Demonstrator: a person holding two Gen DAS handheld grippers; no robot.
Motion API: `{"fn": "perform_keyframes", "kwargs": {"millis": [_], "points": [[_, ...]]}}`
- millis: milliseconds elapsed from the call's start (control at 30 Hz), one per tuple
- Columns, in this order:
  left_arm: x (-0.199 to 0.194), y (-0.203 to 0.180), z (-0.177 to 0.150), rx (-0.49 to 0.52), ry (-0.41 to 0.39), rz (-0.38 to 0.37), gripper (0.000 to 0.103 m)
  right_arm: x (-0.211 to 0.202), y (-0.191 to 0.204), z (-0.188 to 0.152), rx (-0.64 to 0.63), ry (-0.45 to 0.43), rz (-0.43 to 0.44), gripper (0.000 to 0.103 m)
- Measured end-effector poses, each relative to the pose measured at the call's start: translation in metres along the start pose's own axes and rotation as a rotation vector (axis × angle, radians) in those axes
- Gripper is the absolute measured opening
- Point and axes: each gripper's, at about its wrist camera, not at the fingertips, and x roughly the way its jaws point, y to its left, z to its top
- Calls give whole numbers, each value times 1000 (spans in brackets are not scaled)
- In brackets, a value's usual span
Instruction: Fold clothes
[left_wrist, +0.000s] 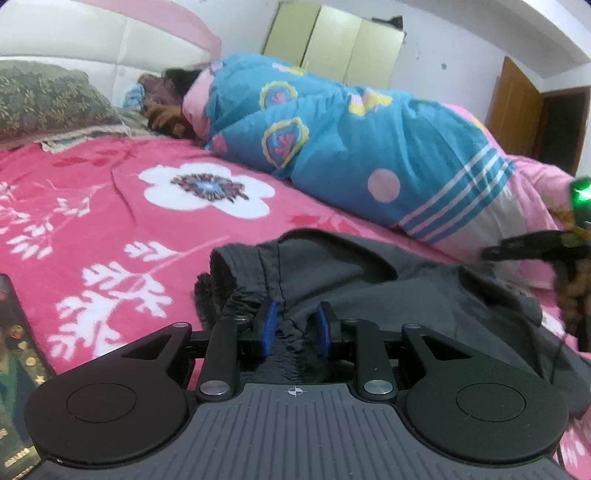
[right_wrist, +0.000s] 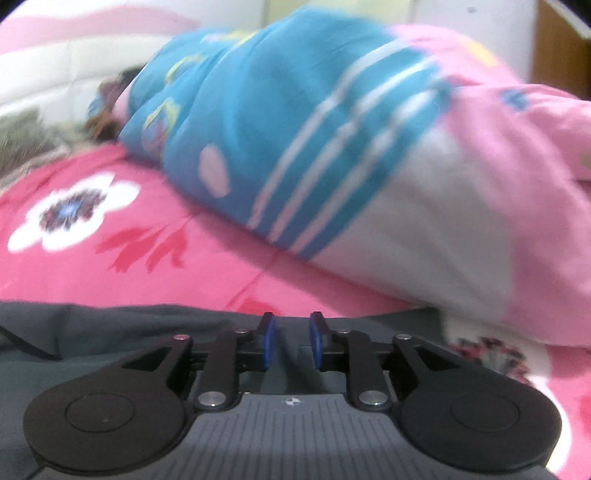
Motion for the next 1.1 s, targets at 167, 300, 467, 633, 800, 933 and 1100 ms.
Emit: {"fn": "perform_keyframes", "kwargs": {"millis": [167, 300, 467, 633, 800, 933, 1100], "points": [[-8, -2, 1, 10, -62, 14, 28, -52, -37, -12, 56, -63, -56, 32], [-13, -8, 5, 34, -88, 24, 28, -80, -68, -29, 91, -65, -95, 33], [-19, -21, 15, 78, -116, 18, 28, -86, -83, -43, 88, -40, -60, 34], [0, -32, 23, 120, -59, 13, 28, -79, -72, -55, -46, -25, -17, 42], [18, -30, 14, 132, -7, 57, 28, -53, -35, -60, -285, -20, 15, 42], [23, -25, 9, 114, 21, 64, 28, -22, -24, -58, -382, 31, 10, 38], [25, -21, 7, 97, 30, 58, 28, -8, -33, -49, -356, -18, -62, 1]]}}
